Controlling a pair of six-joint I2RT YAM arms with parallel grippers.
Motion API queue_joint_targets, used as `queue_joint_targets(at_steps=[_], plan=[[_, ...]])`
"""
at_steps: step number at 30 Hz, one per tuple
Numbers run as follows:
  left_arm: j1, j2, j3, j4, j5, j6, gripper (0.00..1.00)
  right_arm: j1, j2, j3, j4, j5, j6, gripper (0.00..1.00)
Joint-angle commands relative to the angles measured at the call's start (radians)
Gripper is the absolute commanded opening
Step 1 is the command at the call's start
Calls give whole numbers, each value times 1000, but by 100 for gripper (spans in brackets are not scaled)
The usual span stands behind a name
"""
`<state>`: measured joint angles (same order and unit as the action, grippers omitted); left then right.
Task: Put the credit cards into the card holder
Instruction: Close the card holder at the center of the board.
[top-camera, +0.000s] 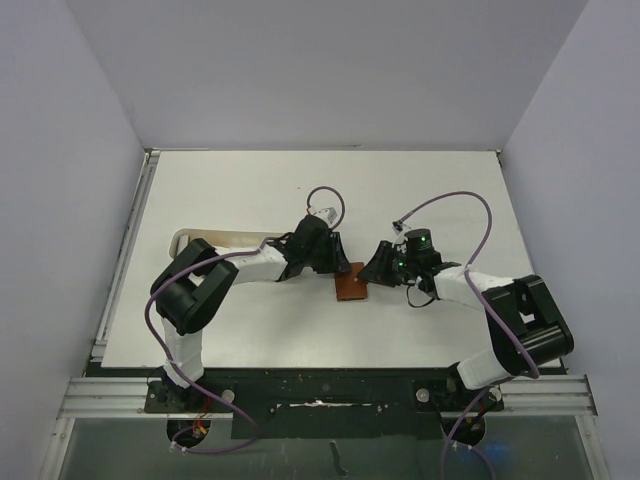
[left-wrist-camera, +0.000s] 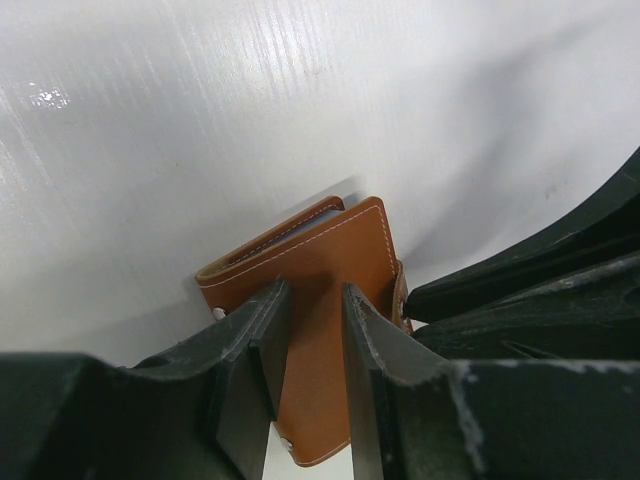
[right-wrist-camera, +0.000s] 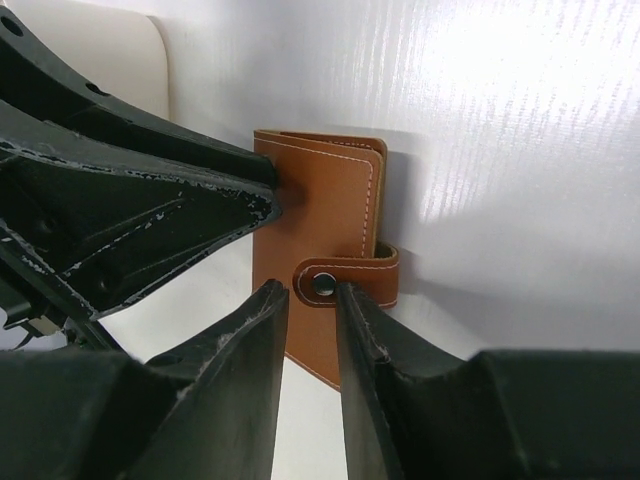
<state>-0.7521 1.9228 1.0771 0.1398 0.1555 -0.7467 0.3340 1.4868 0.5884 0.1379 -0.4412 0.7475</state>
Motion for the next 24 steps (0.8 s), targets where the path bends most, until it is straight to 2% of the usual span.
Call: queue_joint_targets(at_steps=[1,12,18,24], plan=[[-10,34,-2,-101,-46,32,27,-6,31,-2,104,-52,23,27],[-10,39,5,-112,-47,36,27,-5,19,7,73,-83,17,26],[-12,43,16,-133,-52,40,27,-7,-47,39,-65,23,-51,26],[-12,51,24,-140,-52,40,27,-8,-26,50,-85,62,-67,32]])
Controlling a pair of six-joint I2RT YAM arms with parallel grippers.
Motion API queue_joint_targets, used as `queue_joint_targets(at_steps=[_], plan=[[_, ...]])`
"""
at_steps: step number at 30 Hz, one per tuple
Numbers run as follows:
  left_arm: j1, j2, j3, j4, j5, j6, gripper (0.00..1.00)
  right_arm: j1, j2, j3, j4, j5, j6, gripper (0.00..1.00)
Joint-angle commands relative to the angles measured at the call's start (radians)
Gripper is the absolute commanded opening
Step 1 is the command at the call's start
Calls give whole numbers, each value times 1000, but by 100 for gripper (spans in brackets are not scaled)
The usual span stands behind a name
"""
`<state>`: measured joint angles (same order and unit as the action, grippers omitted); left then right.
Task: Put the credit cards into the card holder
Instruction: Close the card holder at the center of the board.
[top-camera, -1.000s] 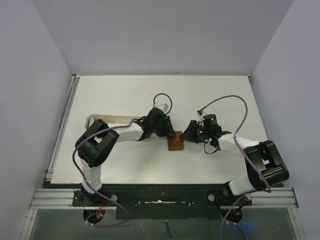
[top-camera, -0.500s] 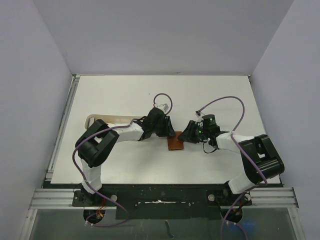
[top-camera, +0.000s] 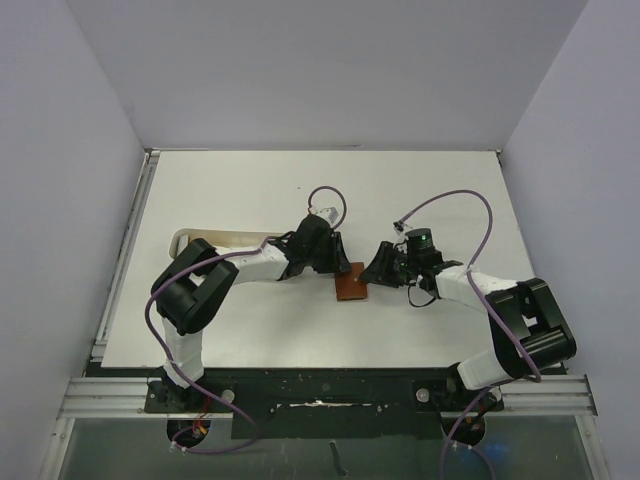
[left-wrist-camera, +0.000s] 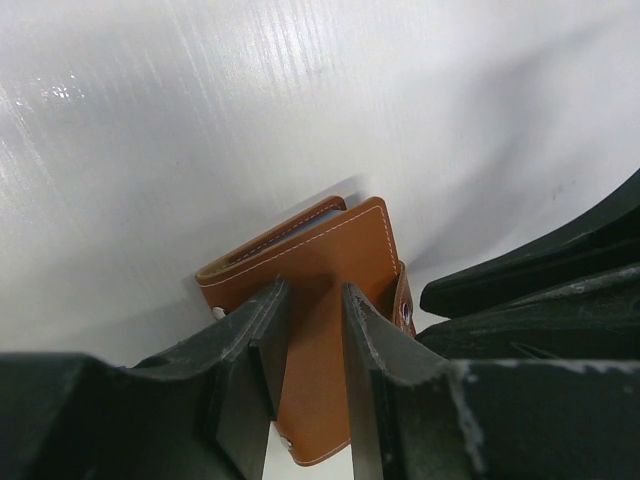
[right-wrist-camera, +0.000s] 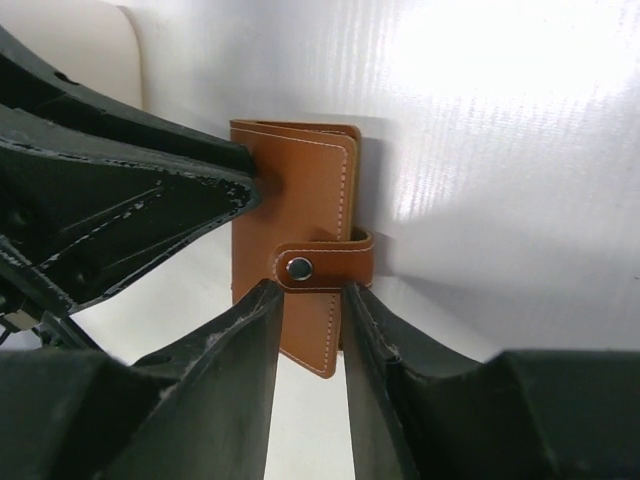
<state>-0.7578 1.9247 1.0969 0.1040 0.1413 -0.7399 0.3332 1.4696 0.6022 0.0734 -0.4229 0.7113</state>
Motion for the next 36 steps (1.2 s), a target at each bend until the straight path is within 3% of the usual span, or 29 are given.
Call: queue_joint_targets(at_steps=[1,6,14,23,36], plan=[[-6,49,4,-104,-36,33,27,-7,-6,37,-20,51,-32,34],[-10,53,9,-104,-36,33,27,-14,20,41,-8,59,-34,39],[-13,59,16,-107,-38,34,27,-15,84,51,68,-28,-22,36],[-15,61,18,-116,-45,40,27,-13,48,31,91,-49,-2,32],[-17,65,20,-121,-51,40,27,-15,-30,55,-35,19,-38,36]])
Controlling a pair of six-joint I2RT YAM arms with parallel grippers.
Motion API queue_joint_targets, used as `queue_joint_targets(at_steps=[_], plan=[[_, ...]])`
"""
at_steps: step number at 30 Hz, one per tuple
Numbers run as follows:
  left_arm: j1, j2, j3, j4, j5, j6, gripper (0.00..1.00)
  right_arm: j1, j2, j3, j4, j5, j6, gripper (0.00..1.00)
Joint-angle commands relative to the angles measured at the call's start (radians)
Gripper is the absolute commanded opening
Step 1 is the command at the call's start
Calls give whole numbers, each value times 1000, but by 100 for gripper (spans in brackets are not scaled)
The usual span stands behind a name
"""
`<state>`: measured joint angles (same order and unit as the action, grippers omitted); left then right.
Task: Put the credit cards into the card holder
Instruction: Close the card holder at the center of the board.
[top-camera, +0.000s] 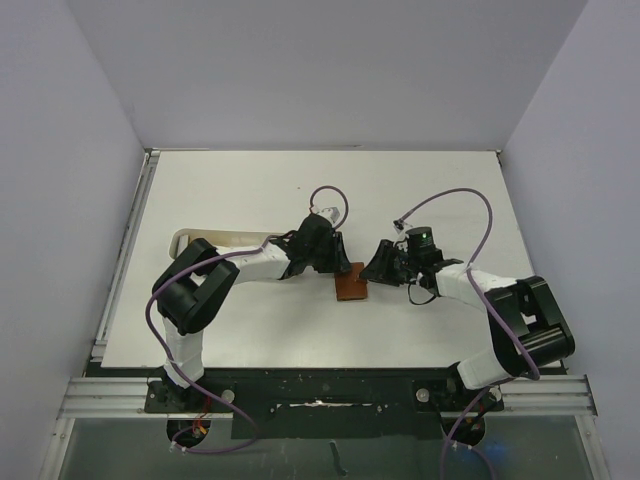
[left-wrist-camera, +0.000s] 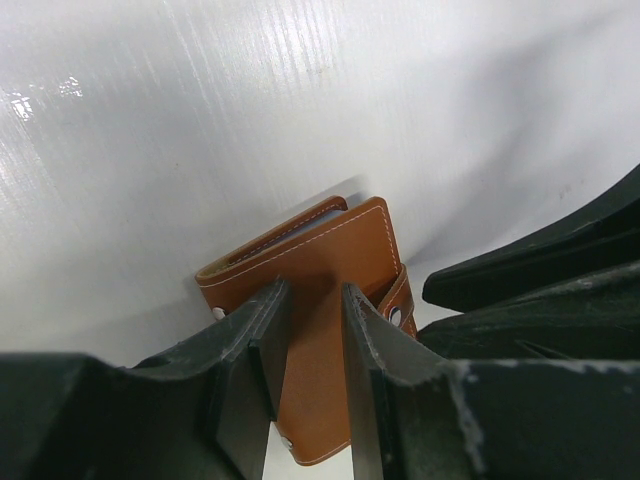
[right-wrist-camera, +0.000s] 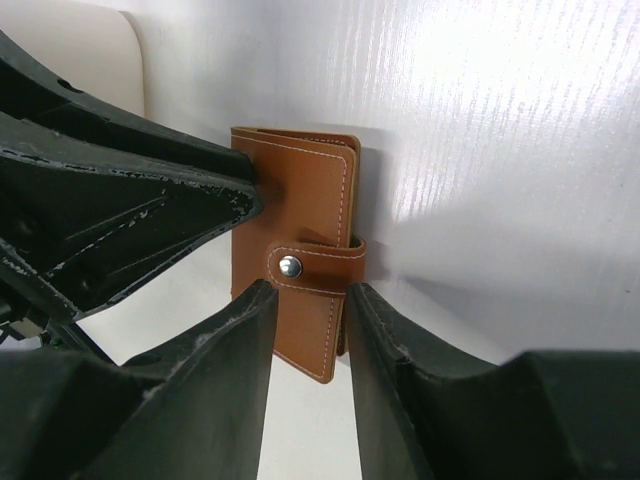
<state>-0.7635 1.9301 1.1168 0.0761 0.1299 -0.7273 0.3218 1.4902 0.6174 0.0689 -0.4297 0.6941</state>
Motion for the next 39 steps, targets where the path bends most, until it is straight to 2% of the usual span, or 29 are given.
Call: queue_joint_targets(at_steps=[1,8,23,39], plan=[[-11,58,0,-93,-41,28,27,-3,-54,43,-36,27,-24,36],[-13,67,6,-95,-39,26,27,-2,-19,64,-21,11,-20,30],[-14,69,14,-104,-41,32,27,36,73,87,23,-14,-13,26],[-16,76,18,-109,-45,33,27,69,89,86,21,-2,-7,24]])
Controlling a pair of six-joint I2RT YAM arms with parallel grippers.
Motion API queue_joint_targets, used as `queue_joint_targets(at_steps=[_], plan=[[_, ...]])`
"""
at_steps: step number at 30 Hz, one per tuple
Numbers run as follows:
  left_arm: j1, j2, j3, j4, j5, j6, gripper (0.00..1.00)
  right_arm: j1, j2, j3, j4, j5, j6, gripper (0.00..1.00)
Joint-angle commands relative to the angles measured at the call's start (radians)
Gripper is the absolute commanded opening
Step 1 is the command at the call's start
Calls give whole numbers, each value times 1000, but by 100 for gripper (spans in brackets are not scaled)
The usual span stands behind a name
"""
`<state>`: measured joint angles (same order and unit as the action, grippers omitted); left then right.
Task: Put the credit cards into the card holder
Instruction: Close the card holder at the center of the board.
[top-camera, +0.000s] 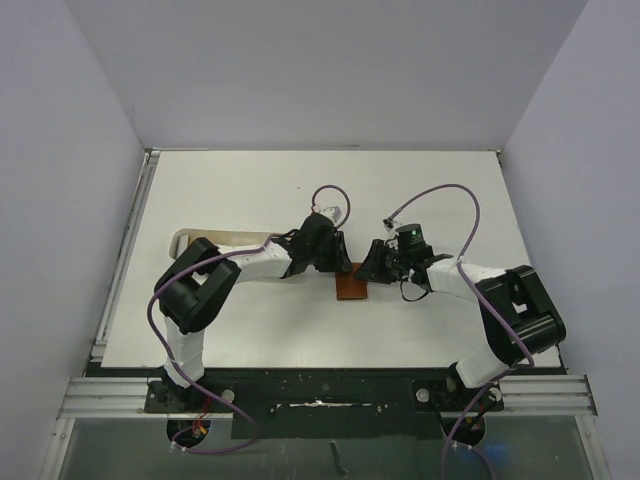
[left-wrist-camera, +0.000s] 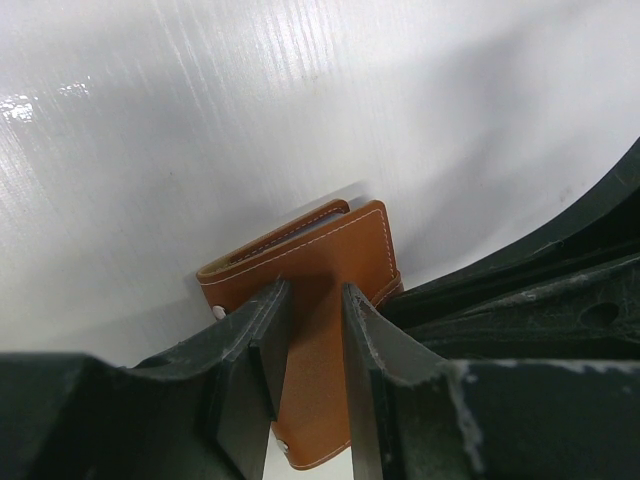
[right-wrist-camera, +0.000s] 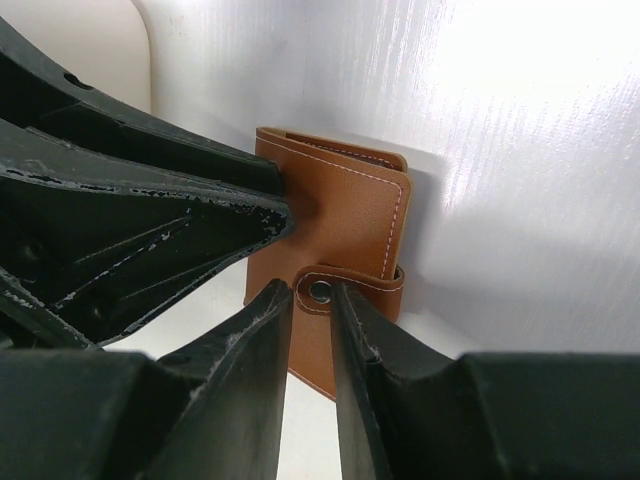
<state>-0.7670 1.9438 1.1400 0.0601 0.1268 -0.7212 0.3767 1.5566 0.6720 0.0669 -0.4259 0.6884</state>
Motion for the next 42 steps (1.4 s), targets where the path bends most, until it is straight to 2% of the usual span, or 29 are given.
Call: queue_joint_targets(at_steps=[1,12,22,36,42], plan=[[-12,63,-5,-92,-41,25,27,14,22,32,24,-7,0,23],[-12,63,-7,-91,-41,23,27,50,17,61,-66,94,-21,10],[-12,65,-11,-87,-38,20,27,102,35,110,-190,229,-55,8],[-15,73,-19,-79,-34,13,27,199,36,110,-276,394,-69,5],[-15,76,-21,-76,-32,7,27,272,37,101,-318,560,-73,2]])
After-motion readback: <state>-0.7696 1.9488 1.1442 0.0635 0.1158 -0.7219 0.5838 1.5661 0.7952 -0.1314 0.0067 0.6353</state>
